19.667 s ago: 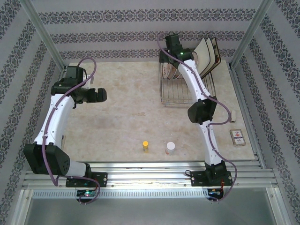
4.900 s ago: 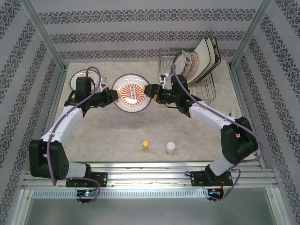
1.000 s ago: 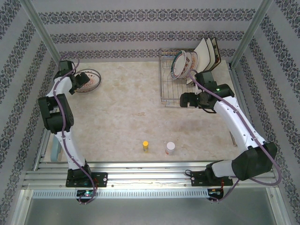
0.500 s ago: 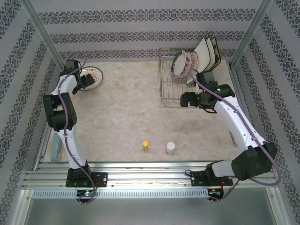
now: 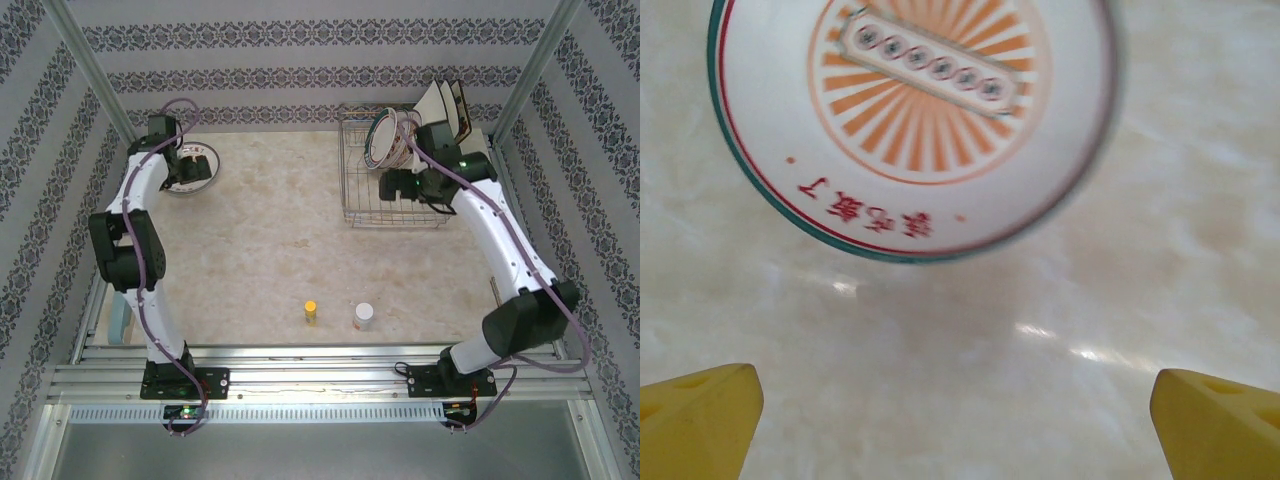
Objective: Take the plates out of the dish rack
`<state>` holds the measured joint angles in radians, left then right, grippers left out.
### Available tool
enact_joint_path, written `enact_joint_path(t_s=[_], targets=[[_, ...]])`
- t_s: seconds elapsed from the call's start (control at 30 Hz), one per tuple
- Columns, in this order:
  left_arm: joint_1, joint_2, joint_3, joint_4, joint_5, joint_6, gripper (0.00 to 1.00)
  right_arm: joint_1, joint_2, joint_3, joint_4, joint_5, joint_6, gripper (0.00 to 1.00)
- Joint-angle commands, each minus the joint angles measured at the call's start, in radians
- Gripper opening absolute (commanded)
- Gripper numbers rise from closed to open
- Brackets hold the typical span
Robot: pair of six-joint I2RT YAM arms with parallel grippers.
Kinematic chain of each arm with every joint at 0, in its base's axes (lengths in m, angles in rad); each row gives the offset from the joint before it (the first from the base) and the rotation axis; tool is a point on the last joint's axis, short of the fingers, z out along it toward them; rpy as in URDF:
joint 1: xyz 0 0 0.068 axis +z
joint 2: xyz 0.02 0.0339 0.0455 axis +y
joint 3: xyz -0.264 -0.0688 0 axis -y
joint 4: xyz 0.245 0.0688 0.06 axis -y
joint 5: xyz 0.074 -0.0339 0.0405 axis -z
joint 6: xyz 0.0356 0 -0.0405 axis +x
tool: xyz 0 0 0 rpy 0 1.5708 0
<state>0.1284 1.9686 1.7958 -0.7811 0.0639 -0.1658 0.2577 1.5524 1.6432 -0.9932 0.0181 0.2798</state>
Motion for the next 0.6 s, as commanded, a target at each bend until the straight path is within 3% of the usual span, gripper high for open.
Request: enact_joint_path(t_s=[0.0,0.23,0.57], targets=[[-0.057,-0.111,0.049,-0.226,0.042,0.109,1.00,0.003,0.114,0.117,0.000,0.085,-0.041,0.98],[-0.175,-0.282,-0.095,-0.316,0.059,0.114,1.00,-0.016,0.433,0.456,0.009,0.161,-0.079,0.93],[-0.200,-0.333,-0.187,-0.317,0.048,0.115,1.00,-0.030,0.788,0.845,-0.002,0.195,-0.084,0.82]])
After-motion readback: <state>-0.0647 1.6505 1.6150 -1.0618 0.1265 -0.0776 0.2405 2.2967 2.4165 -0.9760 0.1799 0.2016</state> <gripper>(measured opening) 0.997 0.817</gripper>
